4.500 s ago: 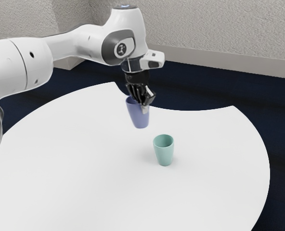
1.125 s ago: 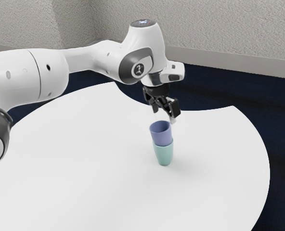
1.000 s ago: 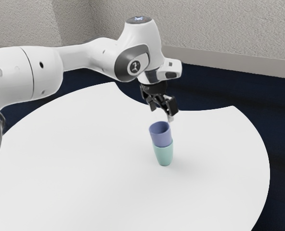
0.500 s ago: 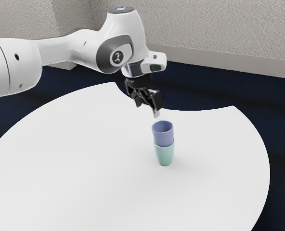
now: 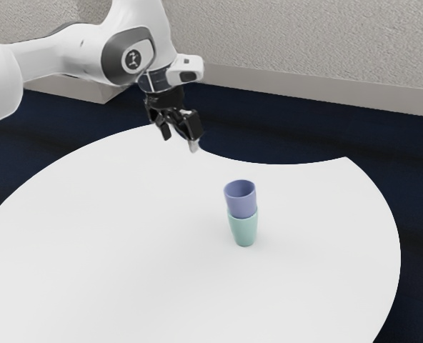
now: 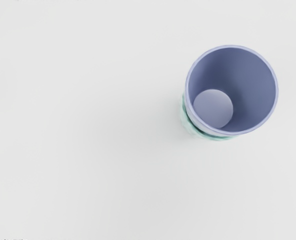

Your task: Place the left cup onto the right cup

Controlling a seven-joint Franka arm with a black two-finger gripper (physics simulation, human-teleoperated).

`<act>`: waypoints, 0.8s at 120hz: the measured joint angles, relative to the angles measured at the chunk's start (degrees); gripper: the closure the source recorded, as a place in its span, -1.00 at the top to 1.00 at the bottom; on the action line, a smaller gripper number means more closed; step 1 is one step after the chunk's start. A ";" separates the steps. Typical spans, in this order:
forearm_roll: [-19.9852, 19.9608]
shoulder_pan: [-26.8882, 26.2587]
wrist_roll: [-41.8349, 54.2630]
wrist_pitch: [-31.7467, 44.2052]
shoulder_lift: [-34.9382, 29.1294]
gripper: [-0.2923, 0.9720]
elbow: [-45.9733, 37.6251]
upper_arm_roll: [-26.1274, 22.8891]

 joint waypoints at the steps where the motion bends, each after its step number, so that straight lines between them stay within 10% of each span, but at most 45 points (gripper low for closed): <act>1: 0.00 0.01 0.04 -0.11 0.00 0.54 0.16 0.11; 96: 0.45 0.03 1.94 -7.68 -1.08 0.54 3.98 2.28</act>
